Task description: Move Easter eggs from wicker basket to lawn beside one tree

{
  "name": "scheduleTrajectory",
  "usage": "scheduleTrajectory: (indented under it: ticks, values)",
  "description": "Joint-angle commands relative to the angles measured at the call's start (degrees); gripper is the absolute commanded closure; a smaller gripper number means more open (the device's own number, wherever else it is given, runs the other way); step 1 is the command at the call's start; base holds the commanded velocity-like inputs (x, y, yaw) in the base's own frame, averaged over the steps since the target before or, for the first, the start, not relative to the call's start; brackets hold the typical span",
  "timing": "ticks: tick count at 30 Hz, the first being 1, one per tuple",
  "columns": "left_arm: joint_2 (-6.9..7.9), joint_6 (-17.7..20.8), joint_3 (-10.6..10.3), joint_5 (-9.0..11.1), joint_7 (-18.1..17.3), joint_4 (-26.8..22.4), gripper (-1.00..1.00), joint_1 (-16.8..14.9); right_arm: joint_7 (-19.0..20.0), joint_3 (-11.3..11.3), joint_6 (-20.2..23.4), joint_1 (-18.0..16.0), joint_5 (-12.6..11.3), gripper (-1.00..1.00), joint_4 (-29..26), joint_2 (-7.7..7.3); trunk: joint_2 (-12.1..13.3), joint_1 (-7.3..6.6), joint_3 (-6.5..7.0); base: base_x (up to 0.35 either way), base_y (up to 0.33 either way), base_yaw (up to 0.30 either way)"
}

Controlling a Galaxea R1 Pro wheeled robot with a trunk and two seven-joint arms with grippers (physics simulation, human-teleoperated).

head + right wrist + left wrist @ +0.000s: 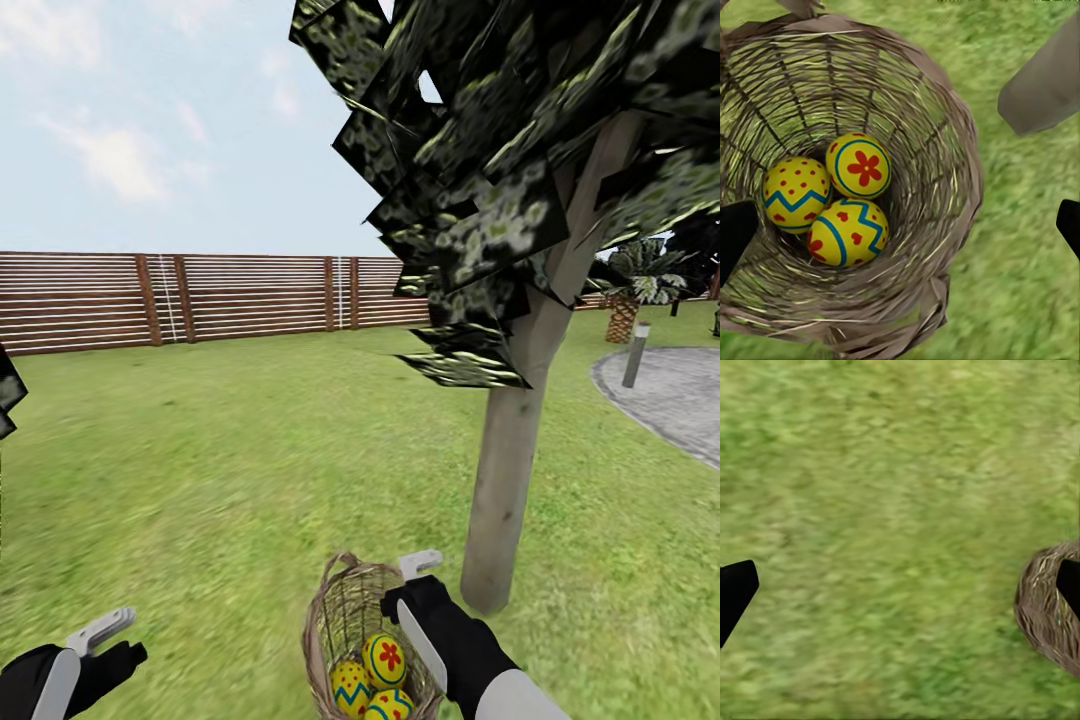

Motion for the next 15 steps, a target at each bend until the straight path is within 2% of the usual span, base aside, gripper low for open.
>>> scheduleTrajectory:
  ticks: [1, 10, 15]
  values:
    - [0.01, 0.2, 0.0, 0.6, 0.5, 0.0, -1.0, 0.0, -0.5, 0.2, 0.1, -0.1, -0.6, -1.0, 0.0, 0.0, 0.0, -0.01, -0.07, -0.007, 0.143, 0.0]
    - [-0.04, 0.3, 0.0, 0.4, 0.7, -0.1, -1.0, 0.0, -0.5, 0.1, 0.1, -0.1, -0.5, -1.0, 0.1, 0.0, 0.0, -0.01, -0.07, -0.002, 0.041, 0.0]
    - [0.0, 0.3, 0.1, 0.3, 0.8, -0.2, -1.0, 0.0, -0.5, 0.1, 0.1, -0.1, -0.5, -1.0, 0.3, 0.0, -2.0, 1.09, -0.96, 0.0, 0.003, 0.0]
